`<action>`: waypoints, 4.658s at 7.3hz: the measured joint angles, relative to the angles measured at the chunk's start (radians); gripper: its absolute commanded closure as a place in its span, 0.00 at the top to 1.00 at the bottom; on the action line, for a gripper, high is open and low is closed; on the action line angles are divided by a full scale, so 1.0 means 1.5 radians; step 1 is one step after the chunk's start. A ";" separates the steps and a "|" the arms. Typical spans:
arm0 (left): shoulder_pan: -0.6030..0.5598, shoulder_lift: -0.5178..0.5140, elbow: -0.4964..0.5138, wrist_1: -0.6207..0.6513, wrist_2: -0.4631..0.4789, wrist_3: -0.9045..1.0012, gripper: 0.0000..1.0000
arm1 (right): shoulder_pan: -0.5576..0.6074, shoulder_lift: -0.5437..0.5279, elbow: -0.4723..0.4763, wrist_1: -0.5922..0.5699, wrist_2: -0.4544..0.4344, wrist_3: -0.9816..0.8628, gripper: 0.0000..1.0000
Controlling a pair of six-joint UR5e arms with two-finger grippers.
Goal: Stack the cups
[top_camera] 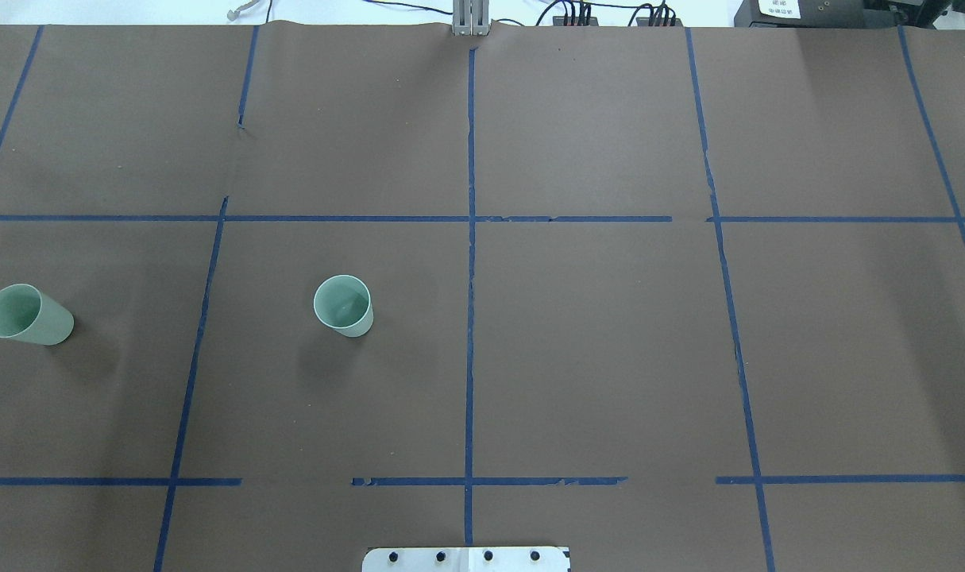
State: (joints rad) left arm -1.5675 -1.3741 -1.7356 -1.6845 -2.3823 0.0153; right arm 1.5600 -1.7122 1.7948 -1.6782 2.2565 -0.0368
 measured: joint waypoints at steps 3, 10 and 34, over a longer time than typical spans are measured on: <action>0.000 -0.002 0.001 0.000 0.001 -0.004 1.00 | 0.000 0.000 0.000 0.000 0.000 0.000 1.00; 0.090 -0.040 0.005 -0.097 0.007 -0.137 1.00 | -0.001 0.000 0.000 0.000 0.000 0.000 1.00; 0.395 -0.245 -0.228 0.076 0.048 -0.717 0.00 | -0.001 0.000 0.000 0.000 0.000 0.000 1.00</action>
State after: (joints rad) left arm -0.9743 -1.7409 -2.0771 -1.5699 -2.3105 -1.0600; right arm 1.5591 -1.7119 1.7948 -1.6781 2.2565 -0.0368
